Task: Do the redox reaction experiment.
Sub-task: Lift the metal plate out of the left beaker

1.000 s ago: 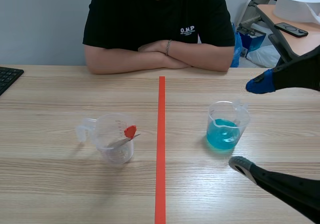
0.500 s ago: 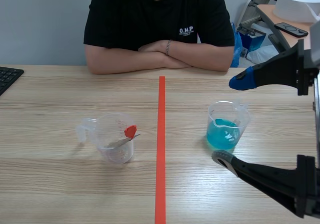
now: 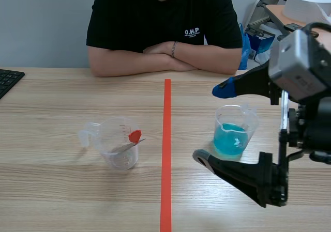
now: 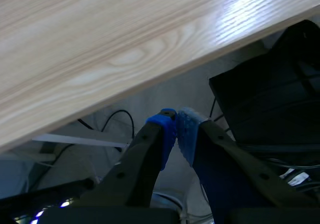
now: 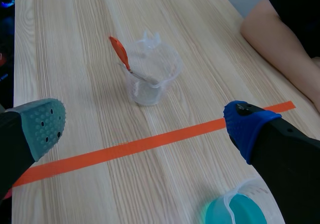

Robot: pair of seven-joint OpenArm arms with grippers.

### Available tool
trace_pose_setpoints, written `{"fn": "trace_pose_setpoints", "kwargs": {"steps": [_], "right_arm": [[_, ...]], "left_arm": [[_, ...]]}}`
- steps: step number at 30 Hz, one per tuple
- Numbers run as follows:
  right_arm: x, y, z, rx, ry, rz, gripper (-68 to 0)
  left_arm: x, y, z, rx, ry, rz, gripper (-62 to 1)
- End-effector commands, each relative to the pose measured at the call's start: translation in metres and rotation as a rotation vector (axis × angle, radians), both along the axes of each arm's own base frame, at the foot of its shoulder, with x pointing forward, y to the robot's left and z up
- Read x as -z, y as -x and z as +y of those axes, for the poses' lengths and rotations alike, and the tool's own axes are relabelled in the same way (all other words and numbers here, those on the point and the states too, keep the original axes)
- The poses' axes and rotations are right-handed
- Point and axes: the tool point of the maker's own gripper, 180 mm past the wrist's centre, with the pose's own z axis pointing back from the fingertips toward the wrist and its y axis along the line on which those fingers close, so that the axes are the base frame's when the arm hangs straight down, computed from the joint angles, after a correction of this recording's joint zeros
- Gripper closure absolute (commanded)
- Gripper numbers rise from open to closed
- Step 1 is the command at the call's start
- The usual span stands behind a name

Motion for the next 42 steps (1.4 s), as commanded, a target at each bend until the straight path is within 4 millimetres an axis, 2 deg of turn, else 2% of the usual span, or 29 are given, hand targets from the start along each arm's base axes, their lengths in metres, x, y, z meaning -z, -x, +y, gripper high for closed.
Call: {"fn": "trace_pose_setpoints", "kwargs": {"steps": [1,7,11,17,23,26,30,42], "right_arm": [[-0.008,-0.004,0.008,-0.016,-0.024,-0.028,-67.9],[0.008,-0.005,0.037,-0.088,-0.003,-0.044,-67.9],[0.018,-0.01,0.055,-0.115,-0.005,-0.042,-67.9],[0.029,-0.023,0.079,-0.125,0.012,-0.072,-67.9],[0.034,-0.035,0.094,-0.142,0.022,-0.099,-67.9],[0.035,-0.043,0.098,-0.128,0.023,-0.114,-60.5],[0.026,-0.044,0.101,-0.138,-0.023,-0.134,-49.9],[0.024,-0.044,0.102,-0.142,-0.036,-0.137,-31.2]], "left_arm": [[-0.002,-0.001,-0.006,-0.001,0.016,-0.029,-3.8],[0.005,0.007,-0.023,-0.023,0.072,-0.054,-3.8],[0.015,0.004,-0.035,-0.024,0.115,-0.047,-3.8],[0.019,-0.002,-0.037,-0.023,0.122,-0.058,-3.8],[0.019,-0.004,-0.034,-0.017,0.115,-0.054,-3.8],[0.019,-0.003,-0.034,-0.018,0.114,-0.052,-3.9],[0.019,-0.004,-0.034,-0.017,0.114,-0.053,-4.1],[0.019,-0.004,-0.034,-0.017,0.114,-0.053,-4.1]]}}
